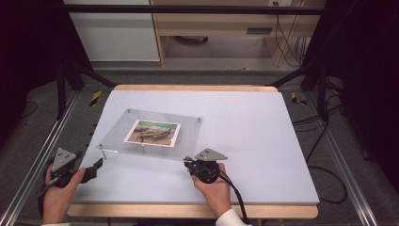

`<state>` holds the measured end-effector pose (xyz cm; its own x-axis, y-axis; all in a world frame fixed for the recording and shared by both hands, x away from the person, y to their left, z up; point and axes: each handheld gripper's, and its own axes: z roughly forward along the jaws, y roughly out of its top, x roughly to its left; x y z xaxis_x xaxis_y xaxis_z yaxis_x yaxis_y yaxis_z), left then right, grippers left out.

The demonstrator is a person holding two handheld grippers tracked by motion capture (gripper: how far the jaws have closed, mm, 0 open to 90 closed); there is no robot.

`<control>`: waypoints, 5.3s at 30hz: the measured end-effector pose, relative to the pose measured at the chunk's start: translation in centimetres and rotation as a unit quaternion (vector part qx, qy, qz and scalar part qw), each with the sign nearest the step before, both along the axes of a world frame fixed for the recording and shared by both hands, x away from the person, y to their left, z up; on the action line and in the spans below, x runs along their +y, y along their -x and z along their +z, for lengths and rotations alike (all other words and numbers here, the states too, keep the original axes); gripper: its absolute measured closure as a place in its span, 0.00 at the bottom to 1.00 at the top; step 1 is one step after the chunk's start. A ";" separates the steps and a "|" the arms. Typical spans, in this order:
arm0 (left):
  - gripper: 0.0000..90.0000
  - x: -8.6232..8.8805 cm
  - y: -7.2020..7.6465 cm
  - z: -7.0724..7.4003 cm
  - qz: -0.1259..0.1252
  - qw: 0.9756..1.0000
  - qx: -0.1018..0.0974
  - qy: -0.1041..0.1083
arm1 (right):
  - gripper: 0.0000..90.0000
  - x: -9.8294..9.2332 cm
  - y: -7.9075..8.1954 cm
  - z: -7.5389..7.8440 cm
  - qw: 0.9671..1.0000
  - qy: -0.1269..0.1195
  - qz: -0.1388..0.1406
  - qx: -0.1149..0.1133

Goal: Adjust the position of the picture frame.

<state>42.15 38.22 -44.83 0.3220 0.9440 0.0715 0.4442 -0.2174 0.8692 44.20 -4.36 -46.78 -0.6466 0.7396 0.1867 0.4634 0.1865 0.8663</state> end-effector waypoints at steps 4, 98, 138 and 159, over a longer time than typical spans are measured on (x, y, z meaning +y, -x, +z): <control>0.23 -0.3 -0.4 -0.2 -0.005 1.000 0.007 0.006 | 0.95 -0.1 -0.2 0.3 1.000 -0.008 -0.002 0.000; 0.93 -1.5 -5.5 0.3 -0.026 0.993 -0.010 0.113 | 0.94 0.2 -1.1 1.5 0.997 -0.032 -0.069 -0.023; 0.94 -14.9 -2.9 3.8 -0.047 0.990 -0.072 0.115 | 0.94 -12.7 -0.2 5.8 0.993 -0.043 -0.096 -0.059; 0.93 -17.2 -3.0 1.8 -0.047 0.990 -0.081 0.110 | 0.94 -15.1 -0.5 4.2 0.991 -0.036 -0.119 -0.050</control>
